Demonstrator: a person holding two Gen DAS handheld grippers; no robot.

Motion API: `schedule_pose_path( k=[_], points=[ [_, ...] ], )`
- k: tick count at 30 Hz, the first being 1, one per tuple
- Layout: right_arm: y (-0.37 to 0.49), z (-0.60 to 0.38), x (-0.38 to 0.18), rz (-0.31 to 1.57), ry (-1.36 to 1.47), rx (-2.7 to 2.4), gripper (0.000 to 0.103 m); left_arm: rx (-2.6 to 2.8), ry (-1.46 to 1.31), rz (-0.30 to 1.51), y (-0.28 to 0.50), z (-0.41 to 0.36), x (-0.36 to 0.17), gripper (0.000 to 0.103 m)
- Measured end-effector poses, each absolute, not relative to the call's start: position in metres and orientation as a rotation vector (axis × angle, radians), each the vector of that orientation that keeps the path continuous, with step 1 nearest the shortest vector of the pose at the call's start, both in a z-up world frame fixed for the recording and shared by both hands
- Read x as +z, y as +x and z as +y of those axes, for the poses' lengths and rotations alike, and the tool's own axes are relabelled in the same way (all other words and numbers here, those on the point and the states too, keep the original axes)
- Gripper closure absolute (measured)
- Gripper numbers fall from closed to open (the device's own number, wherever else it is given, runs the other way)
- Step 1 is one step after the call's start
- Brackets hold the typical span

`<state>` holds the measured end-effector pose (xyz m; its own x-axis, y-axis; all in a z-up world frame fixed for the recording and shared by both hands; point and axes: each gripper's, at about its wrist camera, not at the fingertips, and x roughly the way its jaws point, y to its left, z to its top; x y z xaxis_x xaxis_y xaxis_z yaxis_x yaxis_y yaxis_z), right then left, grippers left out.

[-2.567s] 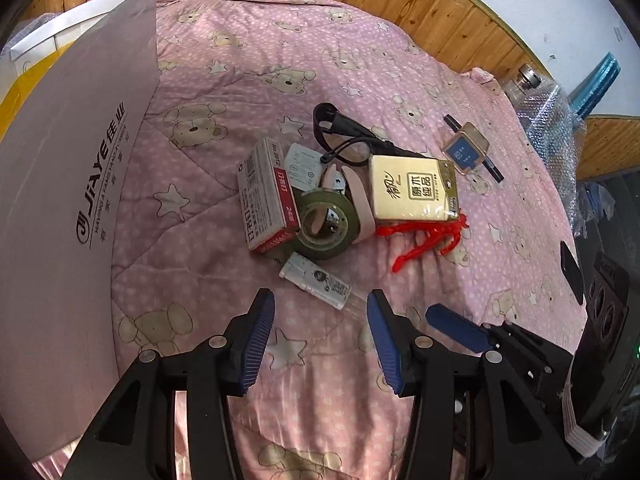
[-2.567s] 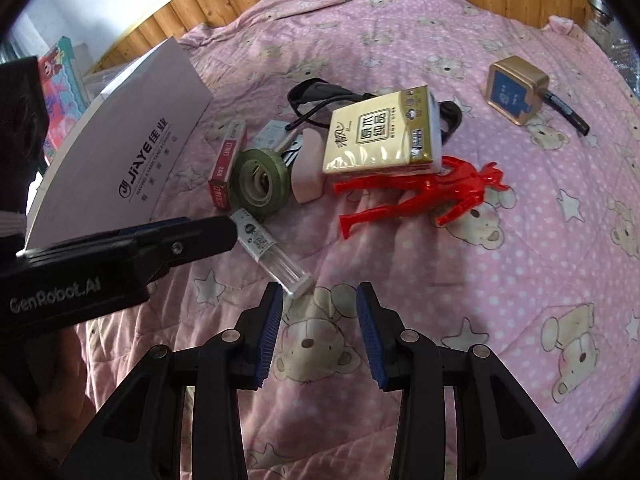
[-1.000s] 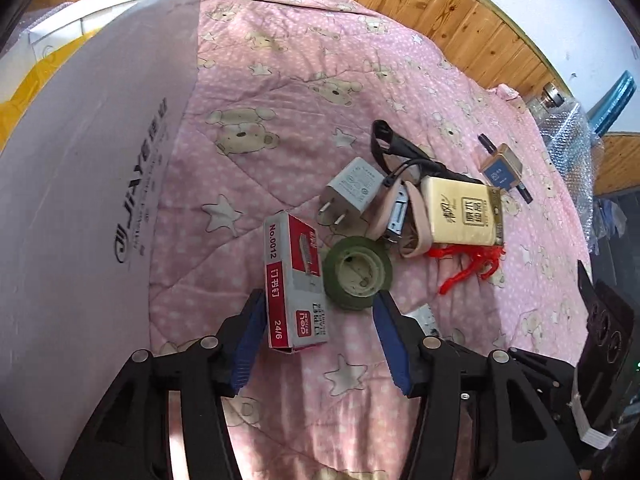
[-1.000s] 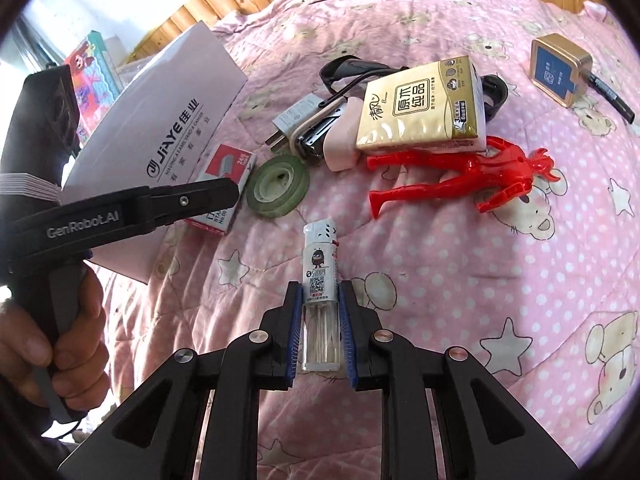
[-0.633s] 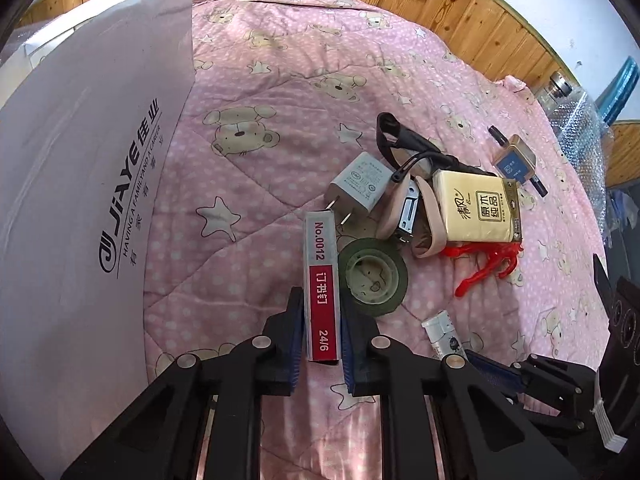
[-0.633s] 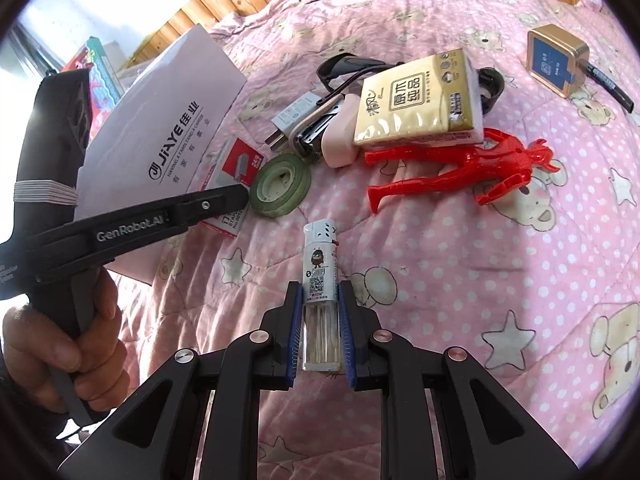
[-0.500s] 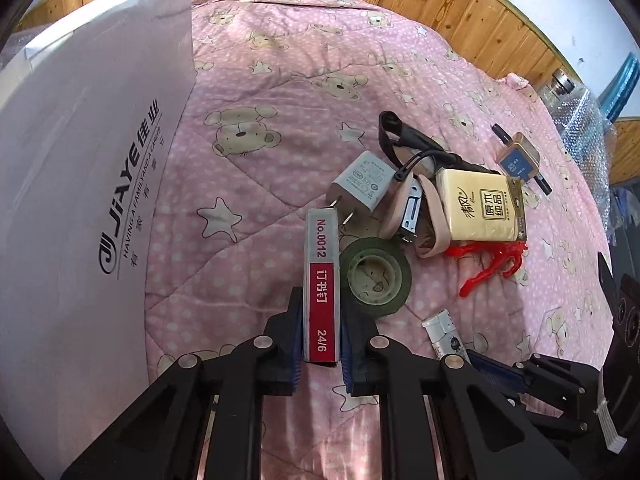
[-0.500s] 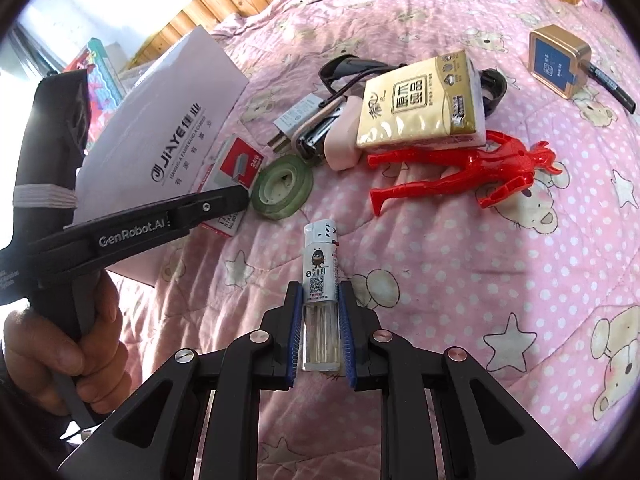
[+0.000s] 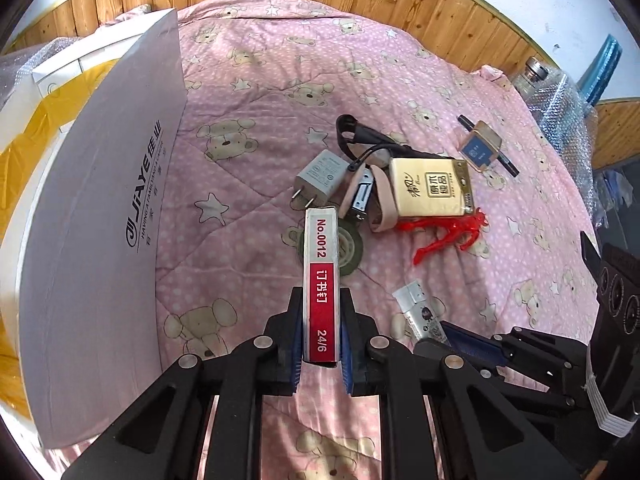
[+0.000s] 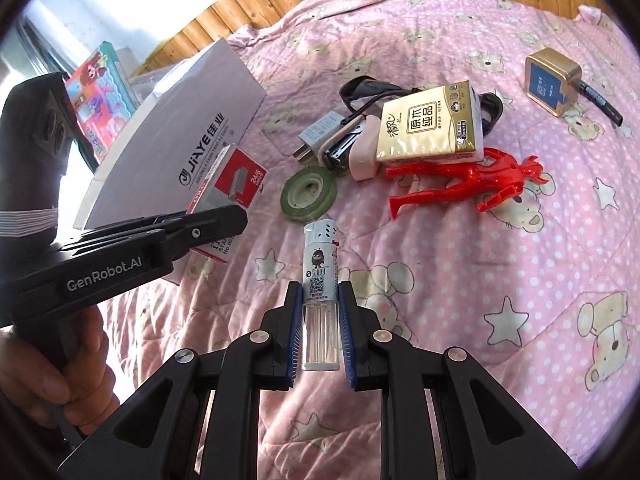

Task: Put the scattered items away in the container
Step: 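Carry the lighter and staple box in both grippers over the white box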

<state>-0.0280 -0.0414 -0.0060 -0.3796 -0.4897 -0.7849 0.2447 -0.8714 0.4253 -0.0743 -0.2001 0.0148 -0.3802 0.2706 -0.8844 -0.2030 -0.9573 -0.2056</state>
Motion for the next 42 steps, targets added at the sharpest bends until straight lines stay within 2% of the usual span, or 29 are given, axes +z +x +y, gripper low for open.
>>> schedule_pose_path(
  k=[22, 42],
  points=[
    [0.009, -0.057, 0.034, -0.281, 1.314, -2.330, 0.084, 2.421, -1.410, -0.138, -0.032, -0.209, 0.059, 0.087],
    [0.006, -0.092, 0.072, -0.215, 1.225, -2.336, 0.084, 2.467, -1.330, -0.243, -0.016, -0.249, 0.095, 0.087]
  ],
)
